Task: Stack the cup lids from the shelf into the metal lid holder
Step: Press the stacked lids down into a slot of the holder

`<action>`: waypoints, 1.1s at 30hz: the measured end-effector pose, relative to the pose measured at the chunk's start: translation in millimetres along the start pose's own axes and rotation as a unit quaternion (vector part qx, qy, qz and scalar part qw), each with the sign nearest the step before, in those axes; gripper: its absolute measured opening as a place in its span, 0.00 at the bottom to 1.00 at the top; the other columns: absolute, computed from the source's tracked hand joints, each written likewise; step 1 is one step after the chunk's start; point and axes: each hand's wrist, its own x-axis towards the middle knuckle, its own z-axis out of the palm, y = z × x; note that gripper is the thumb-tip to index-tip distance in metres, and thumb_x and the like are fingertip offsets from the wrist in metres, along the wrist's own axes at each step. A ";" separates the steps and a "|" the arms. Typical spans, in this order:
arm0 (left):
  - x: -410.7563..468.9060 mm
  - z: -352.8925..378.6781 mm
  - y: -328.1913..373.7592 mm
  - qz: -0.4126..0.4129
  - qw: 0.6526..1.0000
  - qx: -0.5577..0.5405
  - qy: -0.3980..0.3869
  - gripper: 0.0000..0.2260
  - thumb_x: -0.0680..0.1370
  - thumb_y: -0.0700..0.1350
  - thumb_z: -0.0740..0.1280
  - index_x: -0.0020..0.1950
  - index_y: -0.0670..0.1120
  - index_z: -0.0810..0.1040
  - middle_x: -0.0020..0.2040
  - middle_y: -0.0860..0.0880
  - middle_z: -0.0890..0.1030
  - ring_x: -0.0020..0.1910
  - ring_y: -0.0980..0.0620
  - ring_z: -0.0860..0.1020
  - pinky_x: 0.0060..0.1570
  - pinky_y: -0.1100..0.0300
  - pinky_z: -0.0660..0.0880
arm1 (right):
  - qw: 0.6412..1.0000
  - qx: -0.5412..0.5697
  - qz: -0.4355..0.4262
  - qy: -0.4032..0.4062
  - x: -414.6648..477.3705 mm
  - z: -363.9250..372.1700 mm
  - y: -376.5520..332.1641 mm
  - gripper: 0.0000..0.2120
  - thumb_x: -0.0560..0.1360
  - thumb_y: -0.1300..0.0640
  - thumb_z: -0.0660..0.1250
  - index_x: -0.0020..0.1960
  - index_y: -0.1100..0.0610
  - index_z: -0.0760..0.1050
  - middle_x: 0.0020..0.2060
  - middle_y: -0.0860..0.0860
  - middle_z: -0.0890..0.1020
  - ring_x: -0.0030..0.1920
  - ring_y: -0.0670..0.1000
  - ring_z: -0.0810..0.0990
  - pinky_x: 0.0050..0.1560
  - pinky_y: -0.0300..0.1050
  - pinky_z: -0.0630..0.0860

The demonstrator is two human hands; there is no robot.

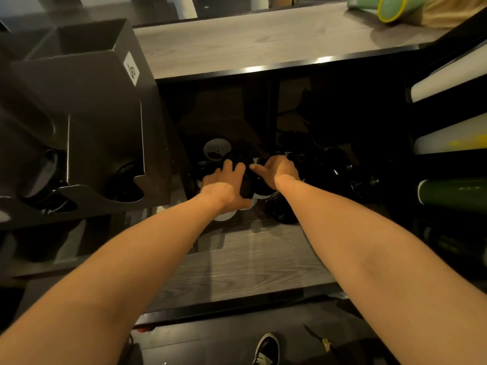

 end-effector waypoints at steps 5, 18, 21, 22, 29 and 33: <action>-6.2 0.0 2.6 0.000 0.999 -0.034 0.037 0.35 0.69 0.62 0.73 0.69 0.51 0.61 0.65 0.46 0.66 0.59 0.41 0.72 0.50 0.47 0.74 | 0.997 0.006 -0.026 0.078 -13.6 -2.9 3.0 0.14 0.78 0.40 0.65 0.48 0.50 0.70 0.48 0.54 0.79 0.52 0.59 0.79 0.46 0.48 0.72; -68.4 -19.1 -0.8 0.073 0.983 -0.143 0.091 0.43 0.70 0.63 0.73 0.78 0.52 0.57 0.74 0.45 0.62 0.67 0.41 0.71 0.60 0.47 0.76 | 0.976 0.041 -0.115 0.182 -102.5 -12.0 -1.3 0.07 0.77 0.54 0.65 0.53 0.49 0.80 0.42 0.49 0.81 0.43 0.52 0.80 0.43 0.46 0.76; -100.2 -21.8 -12.1 0.108 0.977 -0.153 0.103 0.43 0.70 0.63 0.73 0.78 0.52 0.58 0.73 0.45 0.67 0.66 0.42 0.73 0.59 0.49 0.76 | 0.976 0.056 -0.091 0.191 -140.7 -4.9 -8.7 0.16 0.77 0.51 0.64 0.31 0.53 0.77 0.30 0.50 0.78 0.35 0.54 0.78 0.36 0.47 0.74; -111.1 -22.5 -16.5 0.117 0.975 -0.154 0.113 0.43 0.69 0.63 0.73 0.78 0.52 0.58 0.73 0.45 0.68 0.66 0.43 0.73 0.60 0.49 0.76 | 0.976 0.063 -0.083 0.190 -152.2 -1.8 -12.0 0.20 0.77 0.48 0.64 0.28 0.54 0.73 0.26 0.50 0.76 0.32 0.53 0.76 0.34 0.47 0.72; -183.2 -27.0 -63.7 0.125 0.963 -0.163 0.176 0.47 0.69 0.67 0.73 0.78 0.46 0.58 0.73 0.46 0.67 0.70 0.46 0.69 0.64 0.49 0.74 | 0.982 0.102 -0.112 0.118 -222.7 33.1 -45.1 0.27 0.78 0.39 0.64 0.27 0.55 0.65 0.22 0.48 0.67 0.26 0.50 0.68 0.32 0.47 0.63; -216.3 -29.6 -99.9 0.141 0.953 -0.185 0.192 0.45 0.70 0.67 0.72 0.78 0.46 0.61 0.74 0.46 0.66 0.71 0.47 0.67 0.67 0.52 0.71 | 0.979 0.101 -0.137 0.112 -247.3 52.3 -72.1 0.27 0.79 0.40 0.63 0.27 0.55 0.65 0.22 0.48 0.67 0.26 0.50 0.67 0.32 0.46 0.64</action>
